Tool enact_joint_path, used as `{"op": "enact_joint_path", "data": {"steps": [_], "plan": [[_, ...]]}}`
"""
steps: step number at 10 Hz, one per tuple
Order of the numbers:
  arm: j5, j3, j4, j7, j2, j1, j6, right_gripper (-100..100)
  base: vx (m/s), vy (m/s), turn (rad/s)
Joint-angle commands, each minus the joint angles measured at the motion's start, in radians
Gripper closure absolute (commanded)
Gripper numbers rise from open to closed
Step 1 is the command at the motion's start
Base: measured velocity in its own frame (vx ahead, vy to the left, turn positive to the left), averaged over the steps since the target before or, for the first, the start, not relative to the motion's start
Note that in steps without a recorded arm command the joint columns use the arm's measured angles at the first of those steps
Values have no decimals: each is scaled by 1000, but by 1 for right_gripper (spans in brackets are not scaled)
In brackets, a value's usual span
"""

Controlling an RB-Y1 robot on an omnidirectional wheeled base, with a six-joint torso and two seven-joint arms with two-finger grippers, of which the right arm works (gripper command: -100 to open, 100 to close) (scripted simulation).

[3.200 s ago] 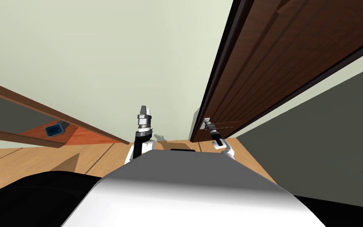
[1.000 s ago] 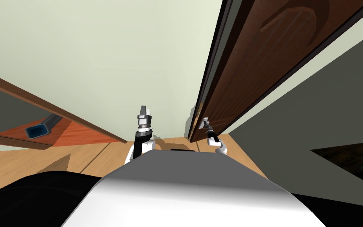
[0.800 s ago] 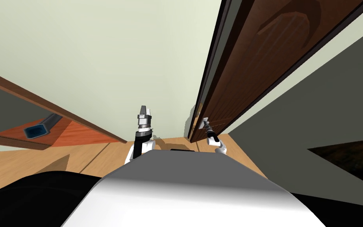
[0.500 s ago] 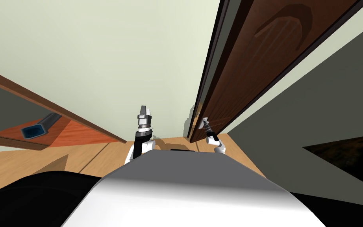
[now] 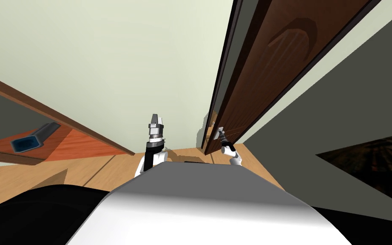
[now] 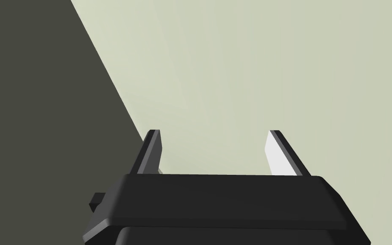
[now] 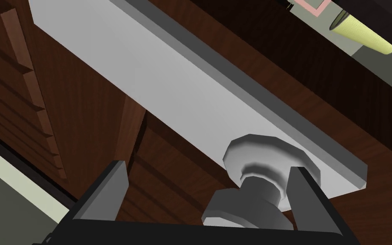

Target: Pull the door open

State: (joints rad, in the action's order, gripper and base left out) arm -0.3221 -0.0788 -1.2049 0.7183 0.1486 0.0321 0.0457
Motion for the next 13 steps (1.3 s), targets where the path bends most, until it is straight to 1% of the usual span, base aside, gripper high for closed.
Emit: {"op": "enact_joint_path", "data": {"steps": [1, 3, 4, 6, 7, 9, 11, 12, 13], "plan": [[-50, -20, 3, -10, 22, -14, -7, 100, -7, -22, 4], [-58, -20, 3, -10, 22, -14, -7, 100, -3, 7, -4], [-104, -19, 7, -21, 12, -8, -46, 100, -22, -36, -67], [-148, -19, 7, -21, 12, -8, -46, 100, -25, -17, -11], [-177, -17, 10, -33, 2, -1, -86, 100, -36, -29, -63], [-234, -17, 10, -33, 2, -1, -86, 100, -21, -32, -6], [-241, -17, 10, -33, 2, -1, -86, 100, -3, 0, -6], [-283, -16, 14, -45, -9, 5, -126, 100, -15, -24, -75], [-309, -16, 14, -45, -9, 5, -126, 100, -18, -40, -21]]}}
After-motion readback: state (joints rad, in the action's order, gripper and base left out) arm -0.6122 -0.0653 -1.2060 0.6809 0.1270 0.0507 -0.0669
